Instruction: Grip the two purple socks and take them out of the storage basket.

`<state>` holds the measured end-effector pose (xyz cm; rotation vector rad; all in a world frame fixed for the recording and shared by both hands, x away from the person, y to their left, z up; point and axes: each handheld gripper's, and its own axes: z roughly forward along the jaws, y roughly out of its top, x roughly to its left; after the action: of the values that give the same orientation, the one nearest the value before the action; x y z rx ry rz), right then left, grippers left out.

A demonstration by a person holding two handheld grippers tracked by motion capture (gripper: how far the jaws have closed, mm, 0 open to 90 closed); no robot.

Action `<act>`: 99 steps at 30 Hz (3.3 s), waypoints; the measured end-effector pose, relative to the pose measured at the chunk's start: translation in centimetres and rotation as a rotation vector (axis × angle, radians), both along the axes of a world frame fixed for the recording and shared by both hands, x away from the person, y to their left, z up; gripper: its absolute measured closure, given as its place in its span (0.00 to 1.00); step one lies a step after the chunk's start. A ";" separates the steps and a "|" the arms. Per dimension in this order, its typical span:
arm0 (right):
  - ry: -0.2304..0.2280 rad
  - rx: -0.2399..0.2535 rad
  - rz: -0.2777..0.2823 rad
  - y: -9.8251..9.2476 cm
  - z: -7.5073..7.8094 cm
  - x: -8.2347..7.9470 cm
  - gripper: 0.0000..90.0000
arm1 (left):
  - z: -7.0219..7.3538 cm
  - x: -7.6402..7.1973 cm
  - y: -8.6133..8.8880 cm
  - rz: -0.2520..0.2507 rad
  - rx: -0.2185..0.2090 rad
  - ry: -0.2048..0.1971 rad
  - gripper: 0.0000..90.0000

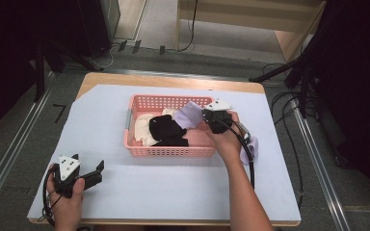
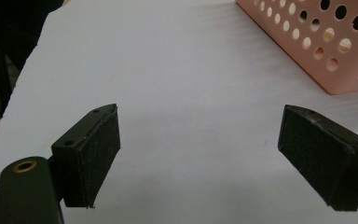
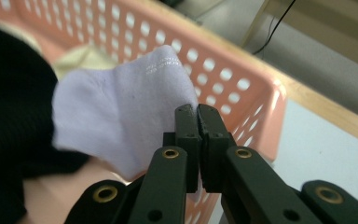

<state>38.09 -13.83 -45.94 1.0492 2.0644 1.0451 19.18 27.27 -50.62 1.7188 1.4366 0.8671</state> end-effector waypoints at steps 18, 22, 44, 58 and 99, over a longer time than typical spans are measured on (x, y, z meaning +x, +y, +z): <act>-0.200 0.306 -0.064 -0.9 3.8 -2.3 0.98 | 0.0 0.0 0.0 0.001 -0.001 0.001 0.16; -0.245 0.309 -0.074 -1.2 4.3 -2.6 0.98 | 0.0 0.0 0.1 0.000 -0.001 -0.002 0.16; -0.324 0.354 -0.221 -7.4 5.2 -3.9 0.98 | 0.0 0.0 0.0 0.001 0.001 -0.001 0.15; -0.262 0.329 -0.300 -10.9 1.6 -5.0 0.98 | 0.0 -0.1 0.0 0.002 0.010 -0.007 0.16; -0.142 0.401 -0.242 -16.7 -5.5 -14.2 0.61 | 0.1 -0.2 0.3 0.011 -0.017 -0.013 0.16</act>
<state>23.86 -30.51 -51.41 1.3379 1.6025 1.3938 19.01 27.53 -50.56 1.6914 1.4424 0.8677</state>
